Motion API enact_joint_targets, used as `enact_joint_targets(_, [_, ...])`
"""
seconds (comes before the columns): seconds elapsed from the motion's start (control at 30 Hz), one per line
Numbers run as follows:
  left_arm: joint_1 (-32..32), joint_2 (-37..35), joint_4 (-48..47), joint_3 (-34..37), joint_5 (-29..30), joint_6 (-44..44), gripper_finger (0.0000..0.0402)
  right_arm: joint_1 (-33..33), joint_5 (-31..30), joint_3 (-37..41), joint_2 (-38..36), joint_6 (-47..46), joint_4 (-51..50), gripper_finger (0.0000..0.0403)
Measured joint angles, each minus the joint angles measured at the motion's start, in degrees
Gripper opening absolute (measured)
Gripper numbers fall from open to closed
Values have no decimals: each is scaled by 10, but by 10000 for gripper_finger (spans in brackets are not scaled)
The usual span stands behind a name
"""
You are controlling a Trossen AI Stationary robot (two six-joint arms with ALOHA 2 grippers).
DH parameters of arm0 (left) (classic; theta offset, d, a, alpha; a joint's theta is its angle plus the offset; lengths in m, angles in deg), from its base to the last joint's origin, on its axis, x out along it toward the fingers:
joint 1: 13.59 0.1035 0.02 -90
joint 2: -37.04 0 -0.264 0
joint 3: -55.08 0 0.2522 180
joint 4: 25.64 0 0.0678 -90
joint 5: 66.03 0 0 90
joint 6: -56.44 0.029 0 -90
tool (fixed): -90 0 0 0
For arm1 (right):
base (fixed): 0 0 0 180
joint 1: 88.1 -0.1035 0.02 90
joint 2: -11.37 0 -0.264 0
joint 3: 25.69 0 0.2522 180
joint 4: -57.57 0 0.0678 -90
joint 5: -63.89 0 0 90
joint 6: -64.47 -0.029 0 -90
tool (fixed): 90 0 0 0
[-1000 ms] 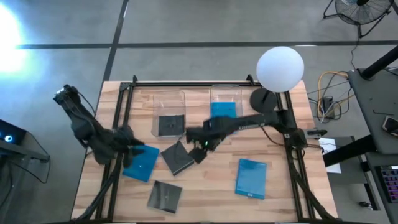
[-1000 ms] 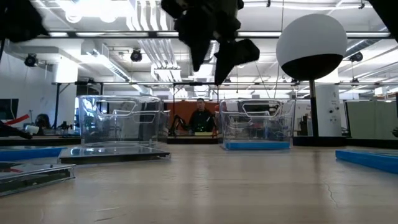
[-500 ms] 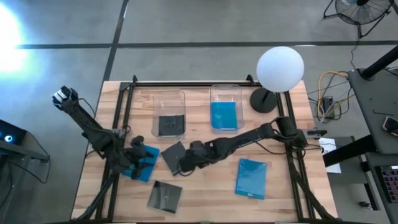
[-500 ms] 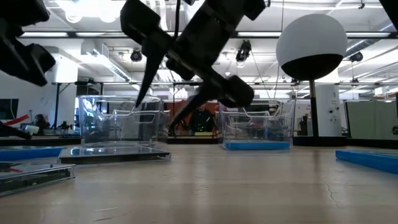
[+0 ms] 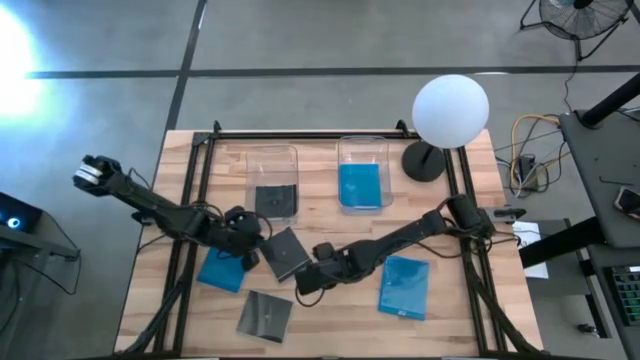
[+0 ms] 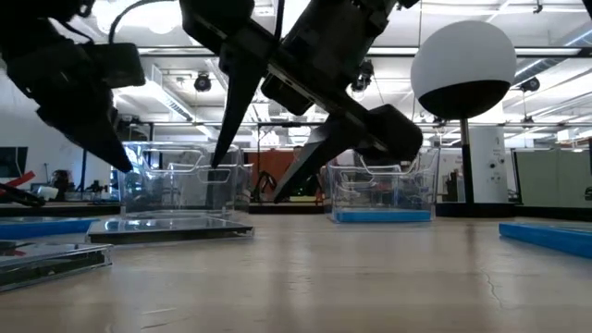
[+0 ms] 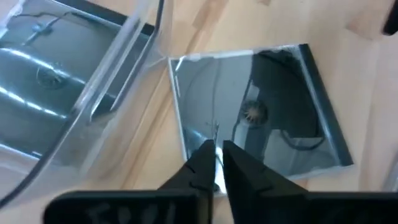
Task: Pick & place jewel cases by type
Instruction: Adjust the top black CD case on the table
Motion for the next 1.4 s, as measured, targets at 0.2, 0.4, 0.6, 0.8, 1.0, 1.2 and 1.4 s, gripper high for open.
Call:
enact_joint_targets(0.2, [6,75,-5,-7,-6,-24,1,-9,-29,0,0,-28,0,219])
enact_joint_targets(0.4, [12,137,-4,-15,65,-92,0,-10,-47,0,0,-39,1,219])
enact_joint_targets(0.6, [18,186,-6,-18,66,-70,0,-13,-50,0,0,-45,6,219])
enact_joint_targets(0.8, [16,201,-3,-37,14,-48,0,-16,-28,-1,10,-69,9,219])
enact_joint_targets(1.0, [15,198,2,-71,-38,-23,0,-15,-32,10,16,-98,3,219])
enact_joint_targets(1.2, [6,202,1,-79,-63,-19,0,-16,-62,17,16,-126,-69,219])
enact_joint_targets(1.4, [6,177,-88,-78,-43,-18,0,-18,-67,19,15,-125,-59,219])
